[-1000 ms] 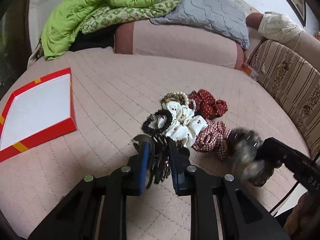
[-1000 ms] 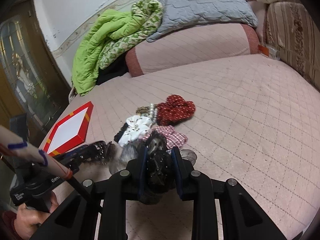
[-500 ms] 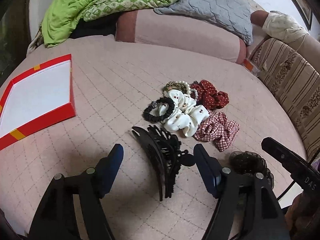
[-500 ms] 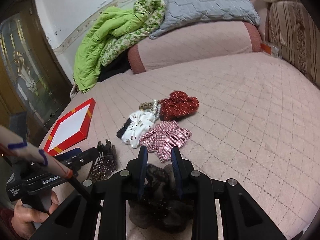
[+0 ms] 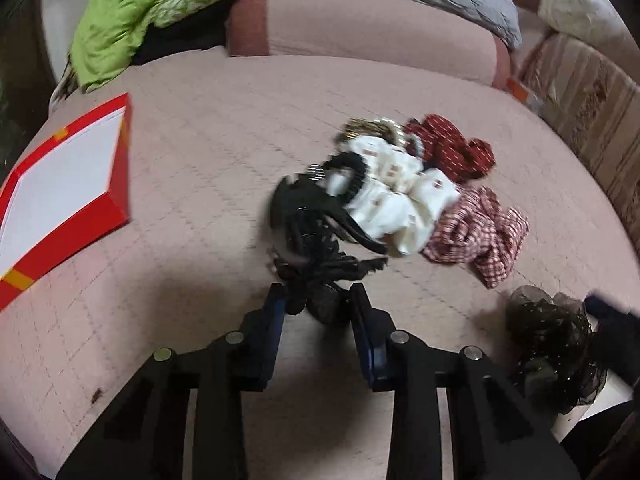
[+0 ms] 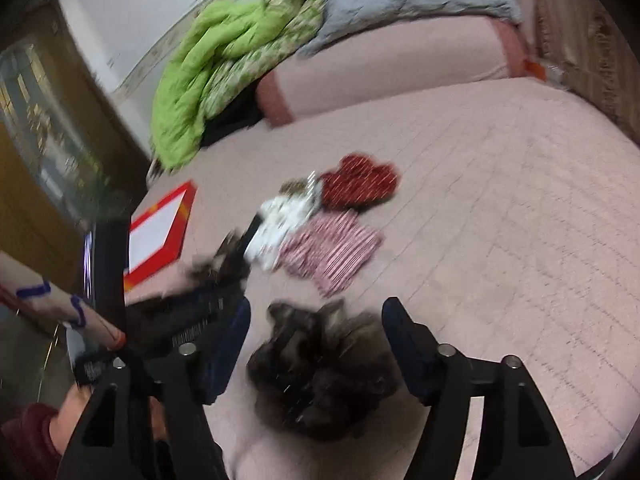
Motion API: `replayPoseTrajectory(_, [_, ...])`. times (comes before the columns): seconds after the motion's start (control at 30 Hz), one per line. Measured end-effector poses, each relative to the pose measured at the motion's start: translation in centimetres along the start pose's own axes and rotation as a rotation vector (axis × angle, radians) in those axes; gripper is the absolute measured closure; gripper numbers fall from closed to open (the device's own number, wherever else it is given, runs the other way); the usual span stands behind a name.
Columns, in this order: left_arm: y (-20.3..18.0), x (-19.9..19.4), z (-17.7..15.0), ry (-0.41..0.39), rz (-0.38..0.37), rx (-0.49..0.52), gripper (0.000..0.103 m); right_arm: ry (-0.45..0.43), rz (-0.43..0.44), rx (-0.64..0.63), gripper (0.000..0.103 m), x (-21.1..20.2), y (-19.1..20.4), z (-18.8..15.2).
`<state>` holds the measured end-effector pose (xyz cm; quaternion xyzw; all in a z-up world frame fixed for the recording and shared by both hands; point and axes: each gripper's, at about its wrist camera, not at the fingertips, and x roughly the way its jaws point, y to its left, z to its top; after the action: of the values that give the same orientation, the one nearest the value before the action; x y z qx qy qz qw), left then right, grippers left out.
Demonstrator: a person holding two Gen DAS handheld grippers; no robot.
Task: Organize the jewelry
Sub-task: 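Lift the black claw clip with the left tool while the right tool lifts the grey scrunchie, then carry both items to the red-rimmed tray and open both tools to release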
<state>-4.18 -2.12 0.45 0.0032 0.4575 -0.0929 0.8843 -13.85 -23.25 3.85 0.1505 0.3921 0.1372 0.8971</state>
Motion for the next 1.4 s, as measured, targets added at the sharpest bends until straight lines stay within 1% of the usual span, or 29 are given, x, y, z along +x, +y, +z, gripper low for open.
replayPoseTrajectory(0.07, [0.7, -0.6, -0.1, -0.014, -0.016, -0.016, 0.072, 0.064, 0.029, -0.006, 0.027, 1.1, 0.6, -0.8])
replayPoseTrajectory(0.1, [0.9, -1.0, -0.2, -0.027, -0.014, -0.016, 0.075, 0.089, 0.022, -0.014, 0.027, 1.6, 0.8, -1.2])
replayPoseTrajectory(0.17, [1.2, -1.9, -0.2, -0.047, -0.009, -0.009, 0.077, 0.132, -0.036, -0.052, 0.027, 2.7, 1.4, -1.9])
replayPoseTrajectory(0.2, [1.2, -2.2, -0.2, -0.057, -0.006, -0.007, 0.077, 0.14, -0.047, -0.067, 0.031, 3.0, 1.6, -2.0])
replayPoseTrajectory(0.23, [1.3, -2.6, -0.1, -0.07, -0.002, -0.005, 0.077, 0.138, -0.062, -0.085, 0.05, 3.0, 1.8, -2.1])
replayPoseTrajectory(0.27, [1.3, -2.8, 0.0, -0.075, -0.004, -0.001, 0.077, 0.139, -0.09, -0.11, 0.058, 3.1, 2.0, -2.1])
replayPoseTrajectory(0.3, [1.4, -2.9, 0.1, -0.075, -0.002, 0.005, 0.077, 0.145, -0.113, -0.129, 0.063, 3.3, 2.1, -2.2])
replayPoseTrajectory(0.33, [1.4, -2.9, 0.1, -0.072, 0.002, 0.008, 0.077, 0.148, -0.119, -0.136, 0.071, 3.4, 2.2, -2.2])
replayPoseTrajectory(0.4, [1.8, -2.7, 0.1, -0.056, -0.007, 0.002, 0.079, 0.147, -0.124, -0.14, 0.077, 3.4, 2.3, -2.1])
replayPoseTrajectory(0.43, [2.0, -2.8, 0.0, -0.059, -0.017, -0.005, 0.08, 0.136, -0.127, -0.141, 0.082, 3.3, 2.3, -2.0])
replayPoseTrajectory(0.47, [2.2, -2.9, -0.2, -0.064, -0.023, -0.006, 0.081, 0.115, -0.111, -0.13, 0.083, 2.9, 2.3, -1.8])
replayPoseTrajectory(0.5, [2.4, -3.0, -0.2, -0.068, -0.031, -0.011, 0.084, 0.096, -0.097, -0.125, 0.084, 2.6, 2.4, -1.6])
replayPoseTrajectory(0.53, [2.6, -3.1, -0.2, -0.072, -0.042, -0.018, 0.088, 0.071, -0.096, -0.13, 0.084, 2.2, 2.6, -1.4])
replayPoseTrajectory(0.6, [2.9, -3.2, -0.2, -0.071, -0.053, -0.021, 0.09, 0.038, -0.084, -0.131, 0.084, 1.8, 2.8, -1.1])
replayPoseTrajectory(0.67, [3.1, -3.1, -0.2, -0.059, -0.062, -0.025, 0.091, 0.04, -0.077, -0.124, 0.084, 1.9, 2.8, -1.0])
replayPoseTrajectory(0.73, [2.9, -2.7, -0.1, -0.023, -0.09, -0.017, 0.091, 0.046, -0.042, -0.095, 0.084, 2.1, 2.5, -1.0])
replayPoseTrajectory(0.77, [2.8, -2.5, -0.2, -0.014, -0.086, -0.02, 0.09, 0.049, -0.024, -0.076, 0.084, 2.1, 2.4, -1.0])
replayPoseTrajectory(0.8, [2.8, -2.3, -0.2, -0.005, -0.08, -0.026, 0.082, 0.049, -0.02, -0.071, 0.084, 2.1, 2.5, -0.9])
replayPoseTrajectory(0.83, [2.8, -2.0, -0.1, 0.005, -0.074, -0.036, 0.055, 0.049, -0.022, -0.072, 0.084, 2.2, 2.5, -1.0])
replayPoseTrajectory(0.9, [2.8, -1.9, 0.0, -0.004, -0.04, -0.057, 0.02, 0.056, -0.017, -0.07, 0.084, 2.2, 2.4, -1.0])
replayPoseTrajectory(0.93, [2.7, -2.0, 0.0, -0.022, -0.036, -0.056, 0.02, 0.057, -0.015, -0.067, 0.084, 2.2, 2.4, -1.0])
replayPoseTrajectory(1.03, [2.0, -1.7, 0.6, -0.022, -0.047, -0.044, 0.02, 0.065, -0.016, -0.06, 0.083, 2.4, 2.0, -1.1])
replayPoseTrajectory(1.1, [1.4, -0.8, 1.4, -0.014, -0.023, -0.027, 0.02, 0.068, -0.014, -0.048, 0.083, 2.4, 1.8, -1.2])
replayPoseTrajectory(1.13, [1.1, 0.2, 1.9, 0.001, 0.004, -0.019, 0.02, 0.069, -0.013, -0.044, 0.083, 2.5, 1.7, -1.2])
replayPoseTrajectory(1.2, [1.1, 1.4, 2.5, 0.016, 0.019, -0.022, 0.02, 0.066, -0.011, -0.037, 0.083, 2.5, 1.6, -1.1])
replayPoseTrajectory(1.23, [1.1, 2.1, 2.6, 0.029, 0.009, -0.022, 0.025, 0.063, -0.009, -0.038, 0.083, 2.4, 1.7, -1.1])
replayPoseTrajectory(1.3, [1.3, 2.3, 2.5, 0.016, 0.035, -0.015, 0.047, 0.058, -0.009, -0.041, 0.083, 2.2, 1.7, -1.1])
replayPoseTrajectory(1.33, [1.4, 2.1, 2.3, 0.002, 0.028, -0.014, 0.055, 0.056, -0.009, -0.042, 0.083, 2.1, 1.7, -1.1])
replayPoseTrajectory(1.4, [1.8, 1.7, 2.2, -0.007, 0.002, -0.029, 0.064, 0.052, -0.009, -0.038, 0.083, 2.0, 1.6, -1.1])
